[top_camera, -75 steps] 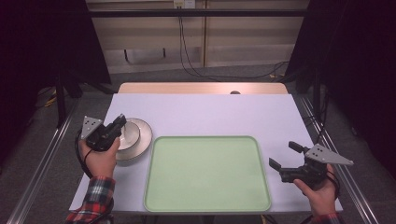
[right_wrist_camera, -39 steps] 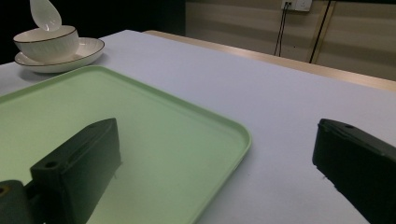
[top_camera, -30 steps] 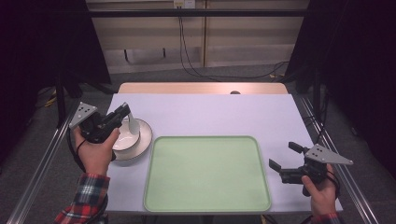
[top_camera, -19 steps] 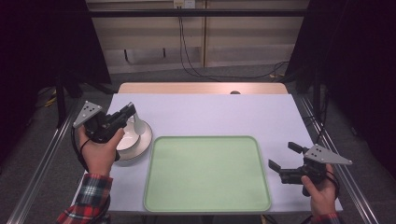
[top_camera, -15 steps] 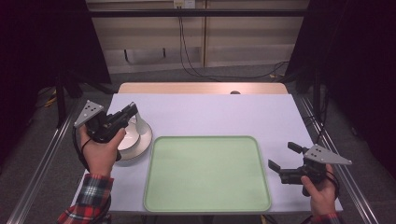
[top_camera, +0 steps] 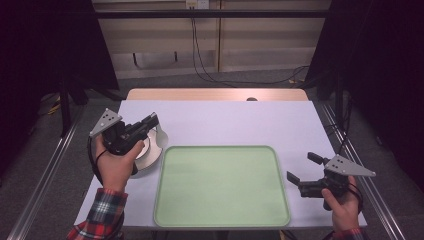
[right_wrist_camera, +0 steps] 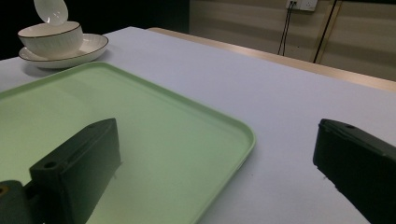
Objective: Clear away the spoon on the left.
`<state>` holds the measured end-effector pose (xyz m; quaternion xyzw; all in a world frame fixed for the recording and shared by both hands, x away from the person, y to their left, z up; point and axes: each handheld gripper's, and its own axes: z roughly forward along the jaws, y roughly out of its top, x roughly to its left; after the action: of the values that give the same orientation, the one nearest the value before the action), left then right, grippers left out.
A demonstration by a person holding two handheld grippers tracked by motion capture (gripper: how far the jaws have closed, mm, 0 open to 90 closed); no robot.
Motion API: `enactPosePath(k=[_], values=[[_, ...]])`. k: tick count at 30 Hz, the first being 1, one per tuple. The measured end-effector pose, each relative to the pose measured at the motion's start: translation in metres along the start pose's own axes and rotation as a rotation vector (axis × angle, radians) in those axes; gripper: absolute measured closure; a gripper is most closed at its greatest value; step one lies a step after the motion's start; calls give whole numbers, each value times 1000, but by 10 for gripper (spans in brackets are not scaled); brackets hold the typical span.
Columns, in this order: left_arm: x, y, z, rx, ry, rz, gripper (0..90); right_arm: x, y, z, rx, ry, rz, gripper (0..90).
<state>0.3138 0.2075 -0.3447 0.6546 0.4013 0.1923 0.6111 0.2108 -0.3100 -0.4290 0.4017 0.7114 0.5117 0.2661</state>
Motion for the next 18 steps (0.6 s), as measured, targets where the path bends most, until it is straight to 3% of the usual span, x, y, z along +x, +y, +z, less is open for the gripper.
enactPosePath(k=[18], values=[[-13, -16, 6, 35, -44, 1, 856, 0, 0, 1, 1, 8, -5, 4]])
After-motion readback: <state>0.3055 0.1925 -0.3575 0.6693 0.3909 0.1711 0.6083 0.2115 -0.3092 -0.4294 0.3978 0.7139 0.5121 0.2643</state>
